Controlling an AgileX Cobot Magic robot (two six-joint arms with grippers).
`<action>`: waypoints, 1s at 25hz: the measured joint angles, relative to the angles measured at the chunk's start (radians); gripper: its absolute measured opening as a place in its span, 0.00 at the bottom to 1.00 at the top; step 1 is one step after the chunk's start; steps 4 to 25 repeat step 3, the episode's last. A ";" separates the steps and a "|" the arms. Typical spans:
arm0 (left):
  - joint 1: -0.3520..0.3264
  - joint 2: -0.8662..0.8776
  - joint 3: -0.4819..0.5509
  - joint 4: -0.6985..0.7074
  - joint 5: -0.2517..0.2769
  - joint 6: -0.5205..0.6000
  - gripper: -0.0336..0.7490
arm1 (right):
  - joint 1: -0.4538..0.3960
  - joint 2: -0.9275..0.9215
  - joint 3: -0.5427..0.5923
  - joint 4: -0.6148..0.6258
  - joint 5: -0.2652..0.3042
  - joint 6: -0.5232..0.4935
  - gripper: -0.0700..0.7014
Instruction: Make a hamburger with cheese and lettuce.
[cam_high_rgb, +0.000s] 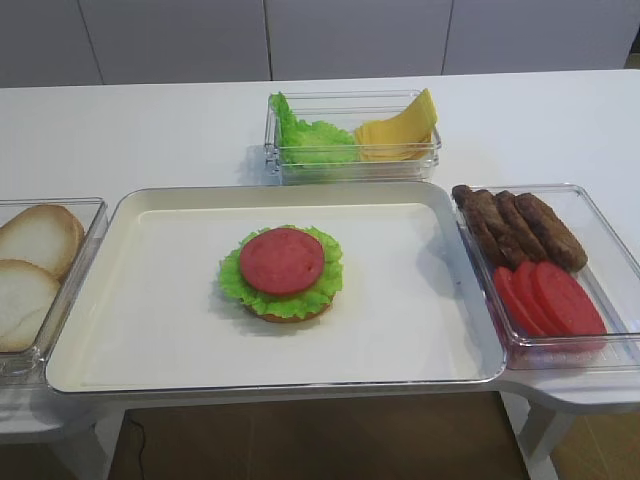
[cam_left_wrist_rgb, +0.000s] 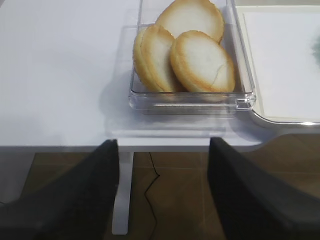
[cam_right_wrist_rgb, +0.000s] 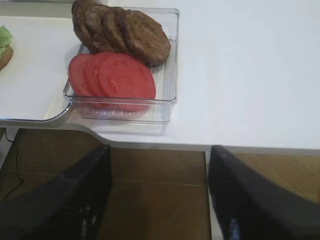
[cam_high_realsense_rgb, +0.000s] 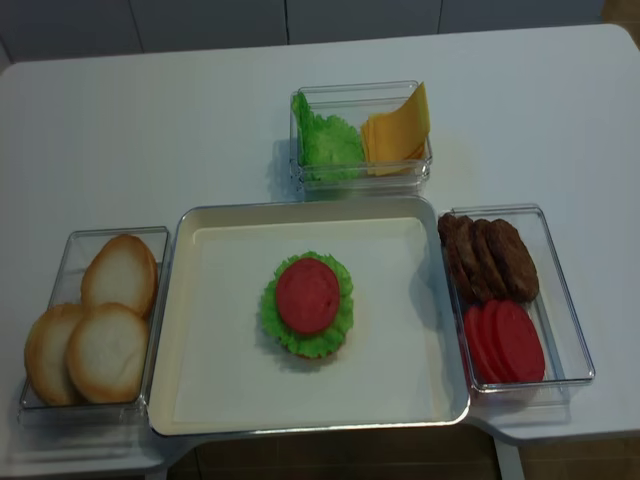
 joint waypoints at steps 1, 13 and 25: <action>0.000 0.000 0.000 0.000 0.000 0.000 0.58 | 0.000 0.000 0.000 0.000 0.000 0.000 0.71; 0.000 0.000 0.000 0.000 0.000 0.000 0.58 | 0.000 0.000 0.000 0.000 0.000 0.000 0.71; 0.000 0.000 0.000 0.000 0.000 0.000 0.58 | 0.000 0.000 0.000 0.000 0.000 0.000 0.71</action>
